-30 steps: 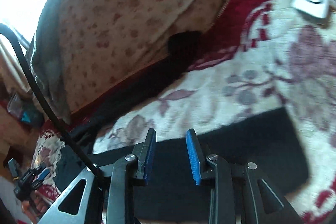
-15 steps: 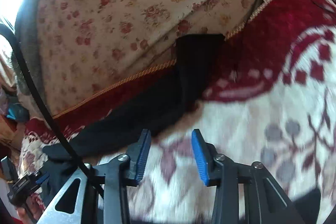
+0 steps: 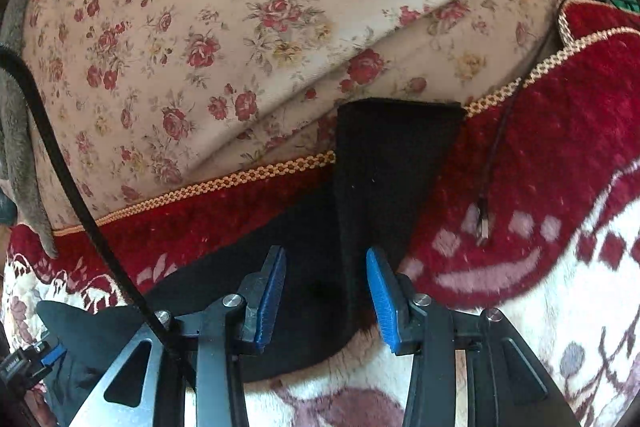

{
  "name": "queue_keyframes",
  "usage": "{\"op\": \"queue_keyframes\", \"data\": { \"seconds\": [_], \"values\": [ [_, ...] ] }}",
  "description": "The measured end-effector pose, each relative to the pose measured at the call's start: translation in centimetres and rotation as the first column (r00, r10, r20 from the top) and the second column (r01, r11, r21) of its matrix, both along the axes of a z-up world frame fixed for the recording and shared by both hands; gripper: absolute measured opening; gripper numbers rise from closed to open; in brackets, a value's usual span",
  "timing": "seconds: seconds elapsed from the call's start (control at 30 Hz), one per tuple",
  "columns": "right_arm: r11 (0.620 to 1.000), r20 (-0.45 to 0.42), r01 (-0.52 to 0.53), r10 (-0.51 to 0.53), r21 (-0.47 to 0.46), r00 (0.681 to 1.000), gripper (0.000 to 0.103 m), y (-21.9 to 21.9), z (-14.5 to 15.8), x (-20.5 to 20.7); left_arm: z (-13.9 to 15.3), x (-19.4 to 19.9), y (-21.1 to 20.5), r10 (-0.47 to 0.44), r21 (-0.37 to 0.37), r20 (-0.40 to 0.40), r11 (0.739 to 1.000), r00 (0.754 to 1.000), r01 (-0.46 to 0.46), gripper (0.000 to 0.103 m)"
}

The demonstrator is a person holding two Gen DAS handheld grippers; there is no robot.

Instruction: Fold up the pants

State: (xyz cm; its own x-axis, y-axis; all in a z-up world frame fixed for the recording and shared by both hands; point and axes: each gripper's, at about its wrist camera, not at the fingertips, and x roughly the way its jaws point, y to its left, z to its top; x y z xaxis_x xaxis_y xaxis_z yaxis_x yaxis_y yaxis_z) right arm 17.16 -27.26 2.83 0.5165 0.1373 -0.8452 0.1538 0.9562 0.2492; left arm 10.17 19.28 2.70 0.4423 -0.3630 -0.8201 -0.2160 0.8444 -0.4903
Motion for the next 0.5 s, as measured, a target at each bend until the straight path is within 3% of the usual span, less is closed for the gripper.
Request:
{"op": "queue_keyframes", "data": {
  "seconds": [0.33,0.37,0.4,0.43,0.5],
  "values": [
    [1.000,0.022,0.012,-0.012,-0.008,1.000,0.040,-0.9,-0.5,2.2,-0.9,2.1,-0.4,0.058,-0.043,-0.013,0.997,0.998,-0.059,0.053],
    [1.000,0.035,0.003,-0.003,-0.012,0.999,0.037,-1.0,-0.5,2.5,-1.0,2.2,-0.5,0.060,-0.028,-0.013,0.998,0.998,-0.060,0.042],
    [1.000,0.045,-0.007,0.007,-0.019,0.999,0.026,-0.9,-0.6,2.7,-1.0,2.3,-0.6,0.061,0.001,-0.012,0.998,0.998,-0.061,0.034],
    [1.000,0.050,-0.015,0.016,-0.025,0.999,0.018,-0.9,-0.5,2.8,-1.0,2.3,-0.7,0.061,0.041,-0.011,0.997,0.998,-0.060,0.019],
    [0.999,0.075,-0.029,0.030,-0.015,0.997,0.011,-1.3,-0.4,2.8,-1.1,2.2,-0.5,0.058,0.048,-0.002,0.997,0.998,-0.058,0.014]
  ]
}}
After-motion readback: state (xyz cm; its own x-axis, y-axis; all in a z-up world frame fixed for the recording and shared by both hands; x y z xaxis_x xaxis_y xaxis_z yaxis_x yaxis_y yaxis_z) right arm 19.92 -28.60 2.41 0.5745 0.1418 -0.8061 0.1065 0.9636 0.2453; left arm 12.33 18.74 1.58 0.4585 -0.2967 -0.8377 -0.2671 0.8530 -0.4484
